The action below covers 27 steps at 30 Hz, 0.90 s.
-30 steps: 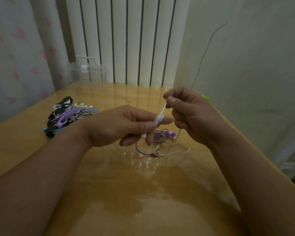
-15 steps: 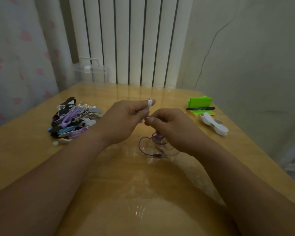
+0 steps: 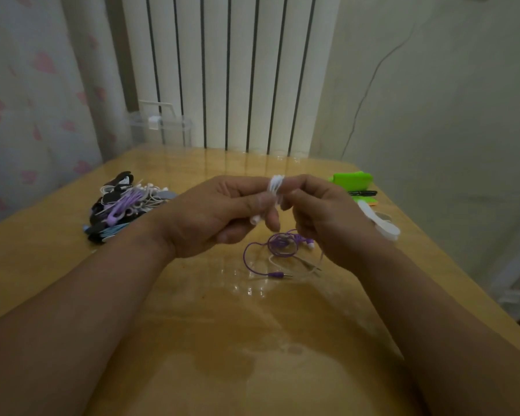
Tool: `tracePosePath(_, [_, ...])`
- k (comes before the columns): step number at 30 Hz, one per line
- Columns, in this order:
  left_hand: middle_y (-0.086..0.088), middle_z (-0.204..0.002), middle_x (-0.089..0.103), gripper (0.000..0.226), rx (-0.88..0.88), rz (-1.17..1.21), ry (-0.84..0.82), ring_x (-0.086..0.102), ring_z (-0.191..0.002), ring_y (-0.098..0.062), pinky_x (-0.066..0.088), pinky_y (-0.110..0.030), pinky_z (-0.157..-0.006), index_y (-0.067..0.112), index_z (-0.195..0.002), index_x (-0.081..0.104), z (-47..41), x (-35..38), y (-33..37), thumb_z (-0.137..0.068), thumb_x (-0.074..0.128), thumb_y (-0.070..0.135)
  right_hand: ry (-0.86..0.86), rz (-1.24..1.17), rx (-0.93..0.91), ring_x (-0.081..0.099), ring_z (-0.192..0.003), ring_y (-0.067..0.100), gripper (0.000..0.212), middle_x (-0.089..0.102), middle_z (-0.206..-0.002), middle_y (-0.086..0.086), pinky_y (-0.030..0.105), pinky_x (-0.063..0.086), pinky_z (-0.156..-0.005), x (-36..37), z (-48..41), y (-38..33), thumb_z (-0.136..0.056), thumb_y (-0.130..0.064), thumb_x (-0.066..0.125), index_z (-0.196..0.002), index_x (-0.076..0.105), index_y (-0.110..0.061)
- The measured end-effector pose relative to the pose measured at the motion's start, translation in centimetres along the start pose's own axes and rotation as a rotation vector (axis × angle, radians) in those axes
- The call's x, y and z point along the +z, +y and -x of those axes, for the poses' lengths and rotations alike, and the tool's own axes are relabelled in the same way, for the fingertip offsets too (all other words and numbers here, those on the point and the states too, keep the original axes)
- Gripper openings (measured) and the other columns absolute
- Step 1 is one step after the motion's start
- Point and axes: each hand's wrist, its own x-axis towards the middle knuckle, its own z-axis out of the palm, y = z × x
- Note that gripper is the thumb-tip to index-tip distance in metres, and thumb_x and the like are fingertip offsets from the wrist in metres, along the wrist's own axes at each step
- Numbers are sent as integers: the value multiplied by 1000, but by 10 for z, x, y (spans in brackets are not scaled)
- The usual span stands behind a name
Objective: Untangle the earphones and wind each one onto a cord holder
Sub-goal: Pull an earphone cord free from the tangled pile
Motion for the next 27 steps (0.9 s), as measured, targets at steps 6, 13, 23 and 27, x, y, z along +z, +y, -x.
tracePosePath(6, [-3, -100, 76, 39, 66, -48, 360, 35, -48, -8, 29, -22, -49, 26, -146, 58, -4, -3, -9, -108, 49, 25, -108, 438, 24, 51, -60, 3, 27, 65, -71, -9, 22, 42, -58, 25, 4, 2, -109, -36, 50, -118, 74, -26])
tracePosePath(13, [19, -131, 70, 34, 107, -738, 420, 64, -115, 9, 55, -25, -98, 25, -140, 66, -4, -3, -20, -107, 57, 22, -83, 613, 31, 55, -57, 1, 21, 67, -75, -3, 23, 46, -55, 16, 6, -10, -106, -34, 56, -112, 74, -26])
tracePosePath(23, [16, -92, 76, 38, -123, -391, -29, 52, -62, -13, 35, -22, -57, 1, -127, 70, 3, 2, 3, -104, 55, 27, 74, 28, -33, 37, -52, 9, 15, 63, -75, 0, 24, 33, -46, -17, -2, -15, -101, -1, 56, -112, 65, -8])
tracePosePath(27, [-12, -91, 68, 42, 15, 48, 22, 32, -47, -9, 24, -20, -43, 6, -137, 64, -1, 4, -1, -101, 55, 26, 14, 83, -32, 37, -52, 11, 13, 59, -66, -8, 26, 33, -49, -5, 0, -3, -106, -16, 58, -104, 71, -16])
